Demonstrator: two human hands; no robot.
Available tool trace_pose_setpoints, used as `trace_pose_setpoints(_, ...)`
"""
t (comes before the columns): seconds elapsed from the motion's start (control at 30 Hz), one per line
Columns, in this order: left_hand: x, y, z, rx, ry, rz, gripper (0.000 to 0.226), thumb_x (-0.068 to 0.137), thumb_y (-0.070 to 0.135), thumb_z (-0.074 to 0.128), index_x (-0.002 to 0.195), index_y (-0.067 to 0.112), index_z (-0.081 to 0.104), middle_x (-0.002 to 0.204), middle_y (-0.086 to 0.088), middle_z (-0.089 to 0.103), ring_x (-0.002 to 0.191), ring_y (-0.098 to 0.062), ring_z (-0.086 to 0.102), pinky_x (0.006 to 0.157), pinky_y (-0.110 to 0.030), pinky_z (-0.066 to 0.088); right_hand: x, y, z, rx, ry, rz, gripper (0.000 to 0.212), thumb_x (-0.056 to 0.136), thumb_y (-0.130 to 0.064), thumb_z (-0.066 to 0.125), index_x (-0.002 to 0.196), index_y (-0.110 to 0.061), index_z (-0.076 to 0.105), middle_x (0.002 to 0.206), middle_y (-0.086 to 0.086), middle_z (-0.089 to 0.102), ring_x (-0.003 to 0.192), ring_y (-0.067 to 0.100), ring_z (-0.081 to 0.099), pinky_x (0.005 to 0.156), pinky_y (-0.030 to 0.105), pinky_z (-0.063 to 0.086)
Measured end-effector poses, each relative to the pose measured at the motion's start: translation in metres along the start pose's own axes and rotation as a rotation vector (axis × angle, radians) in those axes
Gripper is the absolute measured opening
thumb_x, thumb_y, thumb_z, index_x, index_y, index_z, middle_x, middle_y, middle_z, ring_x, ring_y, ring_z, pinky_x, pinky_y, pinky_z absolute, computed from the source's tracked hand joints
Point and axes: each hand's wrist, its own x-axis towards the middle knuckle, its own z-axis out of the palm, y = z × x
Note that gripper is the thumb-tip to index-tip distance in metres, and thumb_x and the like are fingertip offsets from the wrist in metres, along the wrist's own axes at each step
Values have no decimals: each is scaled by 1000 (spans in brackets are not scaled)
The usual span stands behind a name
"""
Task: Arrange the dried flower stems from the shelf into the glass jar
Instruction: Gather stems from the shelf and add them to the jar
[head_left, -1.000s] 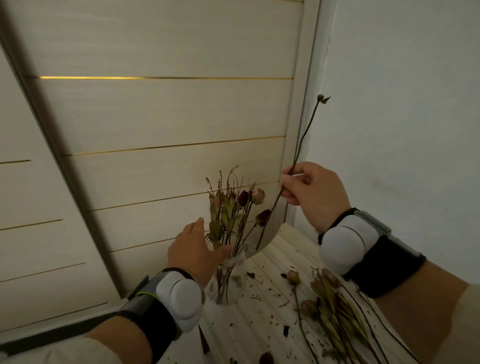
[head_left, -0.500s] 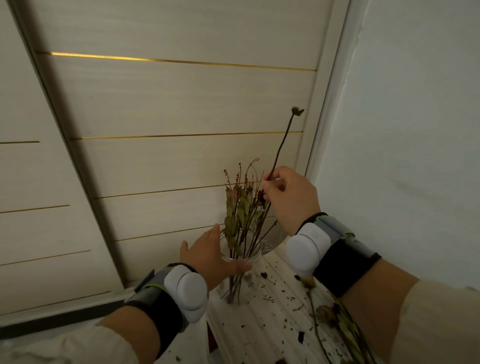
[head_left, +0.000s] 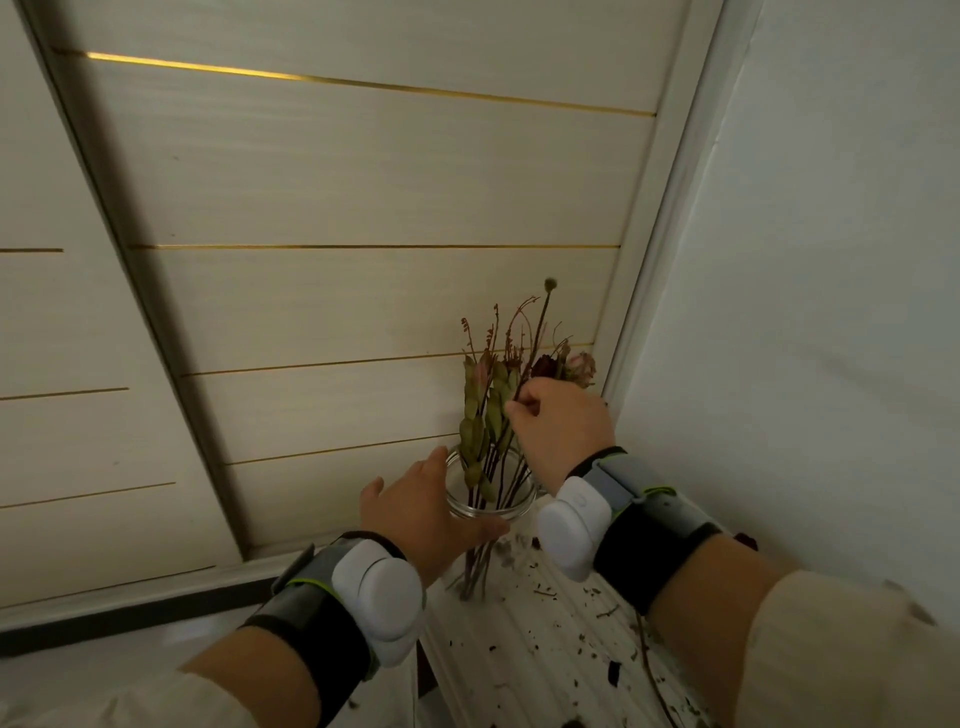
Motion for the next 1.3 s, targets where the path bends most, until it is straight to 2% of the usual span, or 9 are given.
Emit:
trace_pose_setpoints(0.1, 1, -1, 1, 5, 0, 2, 100, 66, 81, 50, 146, 31, 17, 145, 8, 41, 131, -16, 44, 116, -44, 23, 1, 0, 7, -56, -48, 9, 29, 96, -29, 43, 85, -10, 61, 94, 8, 67, 83, 22, 59, 66, 26, 40)
trace_pose_setpoints(0.23, 1, 1, -1, 49, 15, 2, 98, 68, 78, 49, 147, 31, 15, 146, 8, 41, 131, -16, 44, 115, -42, 25, 1, 0, 17, -72, -107, 50, 40, 96, -26, 40, 58, -15, 35, 71, 4, 49, 77, 20, 49, 65, 25, 34)
trace_pose_setpoints(0.3, 0, 1, -2, 53, 23, 0, 96, 69, 77, 50, 147, 30, 16, 146, 7, 41, 131, -16, 45, 115, -41, 27, 1, 0, 23, -74, -140, 59, 35, 96, -26, 41, 64, -12, 46, 72, 4, 52, 80, 23, 54, 65, 25, 35)
trace_pose_setpoints(0.37, 0, 3, -1, 55, 29, 2, 96, 69, 77, 50, 146, 30, 17, 145, 7, 42, 130, -16, 46, 114, -41, 29, -1, 1, 27, -78, -153, 68, 30, 96, -28, 42, 85, -6, 61, 93, 11, 65, 92, 28, 62, 67, 26, 40)
trace_pose_setpoints(0.43, -1, 3, -2, 58, 34, -2, 95, 70, 76, 50, 146, 30, 17, 145, 7, 43, 129, -16, 47, 113, -41, 31, -2, 2, 32, -87, -163, 61, 31, 96, -28, 43, 96, -5, 64, 103, 13, 67, 98, 29, 63, 70, 27, 44)
trace_pose_setpoints(0.6, -2, 2, -1, 53, 57, 3, 91, 72, 72, 51, 146, 30, 19, 143, 6, 45, 125, -17, 50, 110, -40, 36, -5, 4, 40, -121, -178, 77, 34, 96, -30, 43, 104, -6, 65, 108, 13, 66, 102, 29, 62, 80, 32, 50)
trace_pose_setpoints(0.73, -2, 2, -1, 63, 66, 6, 87, 75, 68, 52, 146, 30, 19, 142, 6, 45, 123, -17, 52, 108, -39, 38, -4, 4, 43, -96, -193, 101, 32, 95, -30, 44, 103, -7, 64, 108, 12, 66, 102, 29, 62, 81, 33, 51)
trace_pose_setpoints(0.93, -3, 1, -2, 98, 58, 14, 84, 79, 65, 49, 147, 28, 16, 142, 5, 45, 123, -17, 52, 108, -39, 38, -6, 3, 46, -87, -196, 110, 29, 94, -30, 45, 98, -8, 63, 106, 11, 66, 99, 28, 63, 73, 29, 44)
trace_pose_setpoints(1.3, -6, 5, -5, 83, 61, 10, 89, 72, 72, 51, 145, 31, 21, 139, 5, 48, 120, -18, 54, 105, -38, 40, -6, 8, 37, -103, -170, 60, 47, 95, -45, 43, 97, -2, 62, 104, 15, 65, 99, 31, 62, 68, 31, 38)
